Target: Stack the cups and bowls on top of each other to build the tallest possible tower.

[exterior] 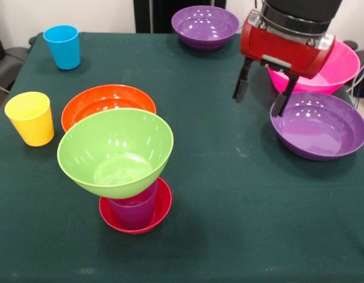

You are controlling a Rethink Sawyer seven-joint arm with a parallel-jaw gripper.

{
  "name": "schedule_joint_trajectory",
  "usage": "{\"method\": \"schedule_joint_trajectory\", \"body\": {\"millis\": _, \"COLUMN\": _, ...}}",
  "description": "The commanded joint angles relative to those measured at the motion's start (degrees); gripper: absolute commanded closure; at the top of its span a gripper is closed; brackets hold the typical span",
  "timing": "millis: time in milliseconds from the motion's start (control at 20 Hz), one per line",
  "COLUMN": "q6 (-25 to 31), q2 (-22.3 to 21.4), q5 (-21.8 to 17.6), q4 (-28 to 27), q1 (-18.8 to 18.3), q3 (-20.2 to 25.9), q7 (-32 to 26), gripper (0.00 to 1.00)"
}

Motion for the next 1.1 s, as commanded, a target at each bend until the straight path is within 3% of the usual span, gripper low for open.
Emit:
{"method": "schedule_joint_trajectory", "body": {"millis": 50, "q6": -1.28, "q2": 4.29, "q5": 1.11, "q4": 4.81, "q1": 2.28, "q3": 1.53, "q7": 13.47, "gripper": 0.0}}
{"method": "schedule_joint_trajectory", "body": {"millis": 600, "q6": 0.07, "q2": 5.03, "q5": 3.43, "q4": 4.29, "q1": 4.94, "q3": -0.89, "q7": 16.65, "gripper": 0.0}}
{"method": "schedule_joint_trajectory", "body": {"millis": 1100, "q6": -3.56, "q2": 6.37, "q5": 4.43, "q4": 5.52, "q1": 5.76, "q3": -1.32, "q7": 17.42, "gripper": 0.0}}
